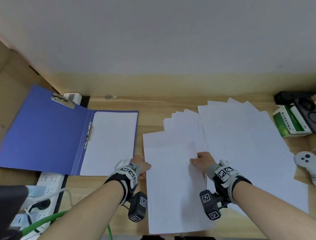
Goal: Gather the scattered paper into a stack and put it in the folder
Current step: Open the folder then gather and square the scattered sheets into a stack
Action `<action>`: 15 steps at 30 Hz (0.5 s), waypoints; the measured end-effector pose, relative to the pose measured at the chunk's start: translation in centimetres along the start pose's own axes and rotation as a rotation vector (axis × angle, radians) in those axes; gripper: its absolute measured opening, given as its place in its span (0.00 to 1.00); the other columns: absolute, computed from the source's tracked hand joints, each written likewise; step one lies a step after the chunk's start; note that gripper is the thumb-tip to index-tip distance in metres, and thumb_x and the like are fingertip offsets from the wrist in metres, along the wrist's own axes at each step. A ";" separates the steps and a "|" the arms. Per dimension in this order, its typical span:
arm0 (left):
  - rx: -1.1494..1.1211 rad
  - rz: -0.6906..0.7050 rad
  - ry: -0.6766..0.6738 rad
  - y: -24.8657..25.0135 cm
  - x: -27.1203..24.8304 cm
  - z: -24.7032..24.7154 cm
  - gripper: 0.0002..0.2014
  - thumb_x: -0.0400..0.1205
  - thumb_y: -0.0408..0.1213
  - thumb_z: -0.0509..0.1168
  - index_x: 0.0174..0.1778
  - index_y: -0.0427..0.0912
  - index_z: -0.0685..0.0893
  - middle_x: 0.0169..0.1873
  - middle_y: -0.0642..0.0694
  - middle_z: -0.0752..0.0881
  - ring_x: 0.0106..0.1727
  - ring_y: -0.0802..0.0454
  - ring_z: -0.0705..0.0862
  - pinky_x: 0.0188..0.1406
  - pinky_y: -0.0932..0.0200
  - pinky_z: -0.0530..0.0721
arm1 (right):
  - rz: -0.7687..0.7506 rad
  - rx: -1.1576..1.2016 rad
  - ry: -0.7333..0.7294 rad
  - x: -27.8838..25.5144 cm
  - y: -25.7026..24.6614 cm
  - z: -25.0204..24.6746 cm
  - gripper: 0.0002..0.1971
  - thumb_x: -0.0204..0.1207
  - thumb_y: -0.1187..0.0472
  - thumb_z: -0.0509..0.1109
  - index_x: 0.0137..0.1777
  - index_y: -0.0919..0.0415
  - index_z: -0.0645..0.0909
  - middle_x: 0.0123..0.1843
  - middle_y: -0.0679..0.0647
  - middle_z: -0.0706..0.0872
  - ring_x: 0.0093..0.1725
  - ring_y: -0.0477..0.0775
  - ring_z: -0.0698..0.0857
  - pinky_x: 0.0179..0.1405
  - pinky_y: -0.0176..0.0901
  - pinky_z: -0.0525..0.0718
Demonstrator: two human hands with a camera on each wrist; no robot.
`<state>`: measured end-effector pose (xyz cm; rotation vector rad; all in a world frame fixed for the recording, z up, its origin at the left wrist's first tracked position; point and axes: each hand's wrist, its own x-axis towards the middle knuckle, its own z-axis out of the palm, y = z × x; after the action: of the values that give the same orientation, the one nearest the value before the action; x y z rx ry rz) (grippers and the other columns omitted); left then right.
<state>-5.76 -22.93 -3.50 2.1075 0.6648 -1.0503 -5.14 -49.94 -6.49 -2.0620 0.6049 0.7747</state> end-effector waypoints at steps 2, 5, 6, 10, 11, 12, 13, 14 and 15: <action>-0.007 -0.024 -0.005 -1.9 1.2 2.0 0.12 0.78 0.35 0.70 0.33 0.47 0.73 0.33 0.45 0.81 0.38 0.44 0.83 0.42 0.51 0.89 | 0.033 -0.003 -0.018 0.1 2.4 1.5 0.05 0.66 0.63 0.70 0.32 0.66 0.83 0.33 0.59 0.82 0.36 0.56 0.82 0.38 0.46 0.76; -0.033 -0.079 0.001 -3.0 1.1 3.0 0.15 0.79 0.33 0.68 0.30 0.45 0.71 0.30 0.47 0.78 0.31 0.50 0.80 0.28 0.63 0.79 | 0.049 0.003 -0.012 -1.1 2.9 2.1 0.07 0.70 0.63 0.70 0.33 0.64 0.81 0.33 0.58 0.82 0.35 0.56 0.81 0.37 0.43 0.75; -0.028 -0.089 -0.002 -3.1 1.2 3.0 0.16 0.79 0.31 0.68 0.29 0.45 0.69 0.30 0.47 0.76 0.30 0.52 0.77 0.28 0.65 0.77 | 0.051 0.021 -0.015 -1.2 3.0 2.2 0.07 0.69 0.63 0.70 0.31 0.62 0.79 0.32 0.57 0.83 0.34 0.56 0.81 0.36 0.43 0.75; -0.042 0.017 0.107 -1.3 -0.4 1.5 0.07 0.74 0.30 0.64 0.33 0.42 0.73 0.32 0.44 0.77 0.33 0.48 0.79 0.28 0.58 0.84 | -0.025 0.124 -0.020 -2.1 0.7 1.1 0.04 0.59 0.59 0.73 0.28 0.57 0.81 0.31 0.54 0.84 0.35 0.56 0.84 0.37 0.46 0.80; -0.079 0.049 0.138 -0.5 -0.9 0.8 0.05 0.73 0.31 0.64 0.34 0.42 0.75 0.32 0.44 0.78 0.34 0.48 0.80 0.30 0.56 0.87 | -0.049 0.150 -0.011 -2.3 -0.5 0.6 0.07 0.59 0.60 0.75 0.25 0.54 0.80 0.30 0.53 0.84 0.35 0.56 0.84 0.37 0.47 0.80; -0.097 0.094 0.190 0.5 -1.5 -0.2 0.04 0.73 0.32 0.64 0.34 0.42 0.75 0.32 0.45 0.78 0.33 0.48 0.80 0.28 0.56 0.86 | -0.079 0.178 0.007 -2.8 -2.1 -0.1 0.12 0.62 0.62 0.76 0.22 0.53 0.78 0.29 0.52 0.83 0.34 0.55 0.82 0.37 0.47 0.79; -0.100 0.149 0.238 2.0 -2.5 -1.8 0.06 0.74 0.32 0.64 0.32 0.43 0.75 0.31 0.46 0.77 0.32 0.49 0.78 0.26 0.60 0.80 | -0.120 0.213 0.028 -3.6 -4.4 -1.2 0.16 0.65 0.65 0.76 0.20 0.52 0.77 0.27 0.51 0.81 0.34 0.55 0.81 0.37 0.48 0.79; -0.119 0.199 0.258 3.1 -2.6 -2.9 0.08 0.74 0.32 0.64 0.30 0.42 0.74 0.30 0.46 0.77 0.31 0.49 0.77 0.27 0.62 0.74 | -0.156 0.246 0.033 -3.8 -6.0 -1.9 0.19 0.67 0.69 0.76 0.21 0.52 0.76 0.27 0.51 0.81 0.34 0.55 0.81 0.37 0.49 0.80; -0.159 0.244 0.269 4.3 -3.0 -4.0 0.08 0.75 0.33 0.64 0.30 0.42 0.75 0.30 0.46 0.78 0.32 0.49 0.77 0.29 0.62 0.72 | -0.197 0.279 0.040 -3.7 -7.6 -2.6 0.18 0.69 0.71 0.75 0.23 0.55 0.76 0.28 0.53 0.81 0.35 0.56 0.81 0.38 0.50 0.80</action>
<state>-2.53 -23.10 2.24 2.1427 0.5774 -0.5678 -1.98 -47.52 1.43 -1.8498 0.4921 0.5048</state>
